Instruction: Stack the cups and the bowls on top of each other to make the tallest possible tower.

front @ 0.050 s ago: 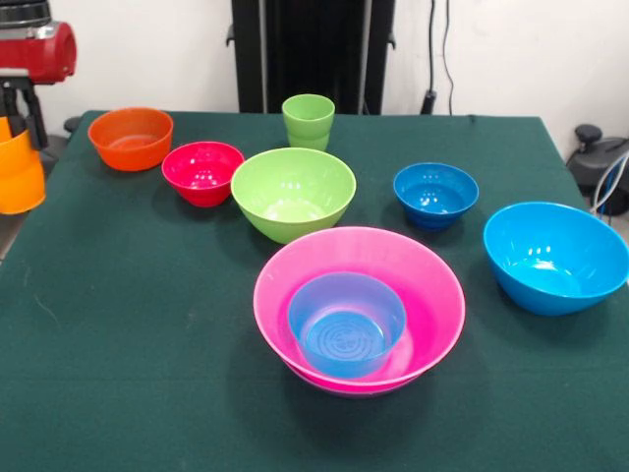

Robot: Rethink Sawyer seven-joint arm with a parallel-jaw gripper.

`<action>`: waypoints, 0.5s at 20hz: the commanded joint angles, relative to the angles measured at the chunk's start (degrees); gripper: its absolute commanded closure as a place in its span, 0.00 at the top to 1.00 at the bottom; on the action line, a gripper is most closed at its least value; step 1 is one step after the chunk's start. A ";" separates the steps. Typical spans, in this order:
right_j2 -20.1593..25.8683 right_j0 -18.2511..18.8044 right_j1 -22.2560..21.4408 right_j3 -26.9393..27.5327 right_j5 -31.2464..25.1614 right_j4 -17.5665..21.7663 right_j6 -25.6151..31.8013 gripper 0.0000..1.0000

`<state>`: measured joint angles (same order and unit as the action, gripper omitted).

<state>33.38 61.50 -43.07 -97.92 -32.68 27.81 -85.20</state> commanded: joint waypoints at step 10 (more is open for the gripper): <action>-3.90 -14.37 -5.57 -12.74 0.49 -7.70 -14.19 0.00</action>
<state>32.61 53.05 -46.74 -102.82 -32.68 22.86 -86.22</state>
